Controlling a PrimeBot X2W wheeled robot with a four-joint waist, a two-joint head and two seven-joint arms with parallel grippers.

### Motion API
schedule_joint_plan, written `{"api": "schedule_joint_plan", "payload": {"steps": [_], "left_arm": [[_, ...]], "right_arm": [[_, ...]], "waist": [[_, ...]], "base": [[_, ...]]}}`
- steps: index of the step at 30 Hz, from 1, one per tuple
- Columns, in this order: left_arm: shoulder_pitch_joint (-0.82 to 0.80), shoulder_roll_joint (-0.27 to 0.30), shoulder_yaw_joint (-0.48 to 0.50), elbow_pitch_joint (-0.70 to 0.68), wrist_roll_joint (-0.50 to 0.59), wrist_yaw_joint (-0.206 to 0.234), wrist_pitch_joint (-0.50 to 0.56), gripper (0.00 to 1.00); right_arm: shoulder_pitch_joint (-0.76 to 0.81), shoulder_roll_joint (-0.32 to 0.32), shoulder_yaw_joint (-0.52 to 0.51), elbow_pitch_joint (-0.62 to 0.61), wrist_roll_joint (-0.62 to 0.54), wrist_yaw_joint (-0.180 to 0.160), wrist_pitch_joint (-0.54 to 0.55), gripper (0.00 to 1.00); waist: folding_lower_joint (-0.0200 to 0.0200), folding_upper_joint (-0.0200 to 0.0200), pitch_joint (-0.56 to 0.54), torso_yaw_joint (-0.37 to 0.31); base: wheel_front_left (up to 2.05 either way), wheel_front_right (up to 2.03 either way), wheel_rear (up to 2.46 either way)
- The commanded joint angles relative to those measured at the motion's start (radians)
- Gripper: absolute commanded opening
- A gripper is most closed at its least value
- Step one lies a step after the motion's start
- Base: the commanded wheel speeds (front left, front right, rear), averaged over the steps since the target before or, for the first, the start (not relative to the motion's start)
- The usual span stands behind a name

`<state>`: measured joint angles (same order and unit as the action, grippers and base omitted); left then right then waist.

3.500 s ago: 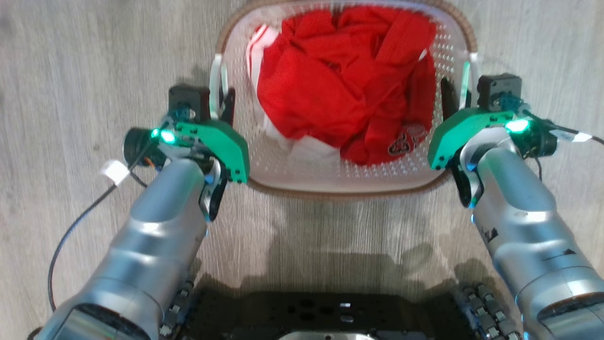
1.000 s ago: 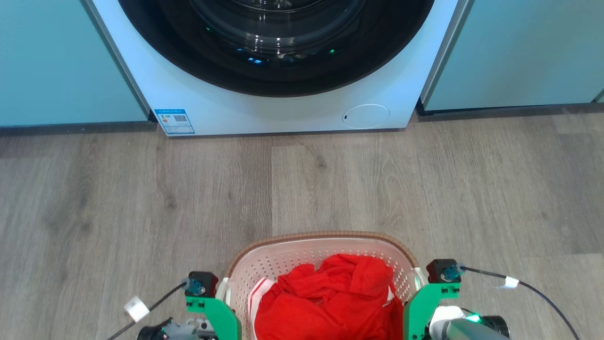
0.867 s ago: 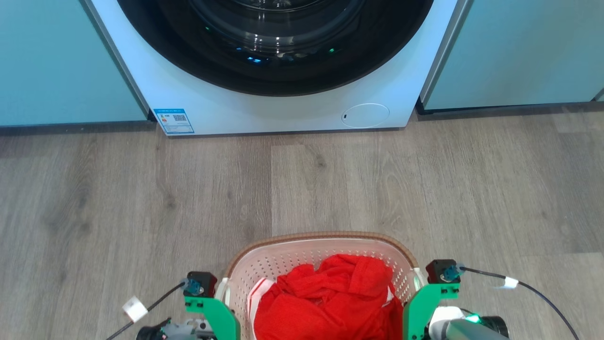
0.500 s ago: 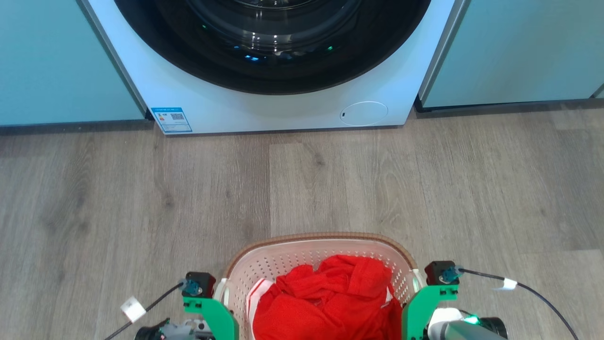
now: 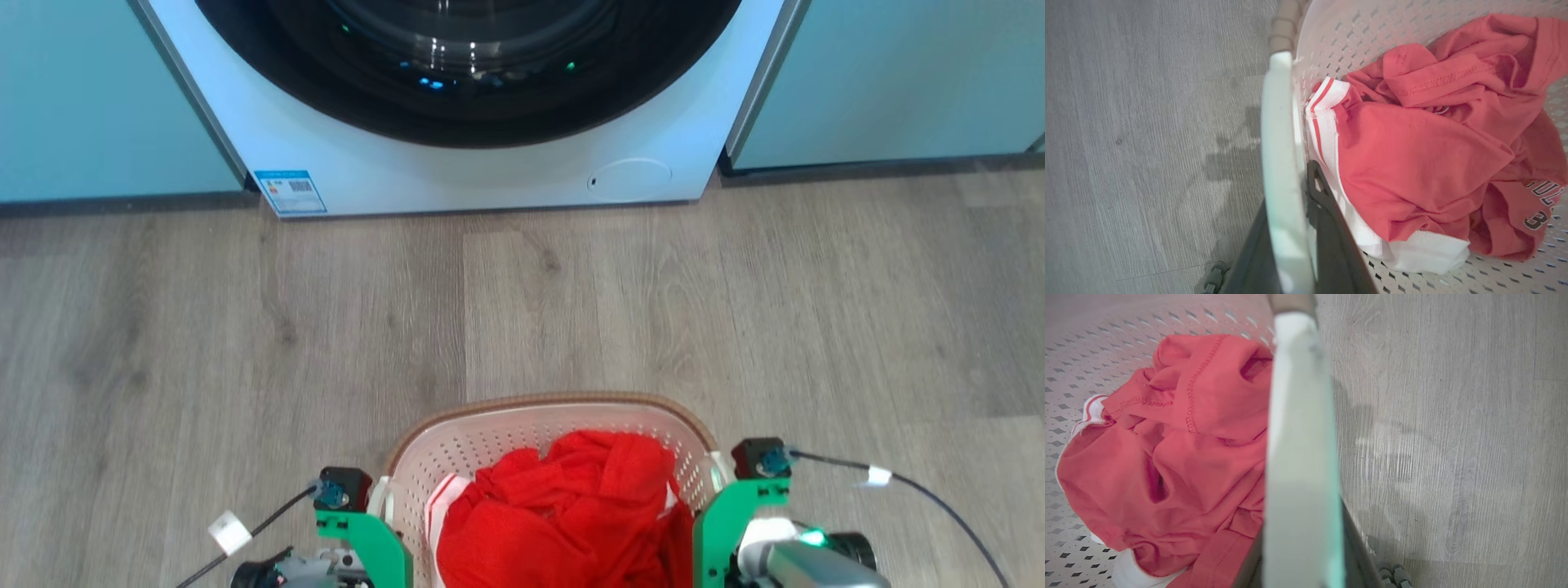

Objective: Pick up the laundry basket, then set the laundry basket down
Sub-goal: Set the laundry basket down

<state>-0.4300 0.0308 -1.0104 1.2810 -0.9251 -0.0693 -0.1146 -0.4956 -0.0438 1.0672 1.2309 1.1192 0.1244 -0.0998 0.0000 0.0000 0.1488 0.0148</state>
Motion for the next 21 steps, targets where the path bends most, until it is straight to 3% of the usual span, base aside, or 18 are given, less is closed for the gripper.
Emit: {"api": "schedule_joint_plan", "payload": {"steps": [1,10,21], "left_arm": [[-0.047,0.037,0.010,0.010,0.000,0.013,-0.012,0.00],[-0.140,0.028,0.012,0.010,0.001,0.038,-0.030,0.00],[-0.346,0.023,0.021,0.010,0.007,0.063,-0.071,0.00]], "right_arm": [[-0.039,-0.006,0.020,-0.005,-0.003,0.006,-0.013,0.00],[-0.151,-0.006,0.036,0.013,-0.007,0.006,-0.043,0.00],[-0.351,-0.006,0.034,0.037,-0.024,0.006,-0.099,0.00]], "waist": [[0.0000,0.0000,0.014,-0.001],[0.0000,0.0000,0.135,-0.006],[0.0000,0.0000,0.366,0.004]], "base": [[0.00,0.00,0.00],[0.00,0.00,0.00],[0.00,0.00,0.00]]}}
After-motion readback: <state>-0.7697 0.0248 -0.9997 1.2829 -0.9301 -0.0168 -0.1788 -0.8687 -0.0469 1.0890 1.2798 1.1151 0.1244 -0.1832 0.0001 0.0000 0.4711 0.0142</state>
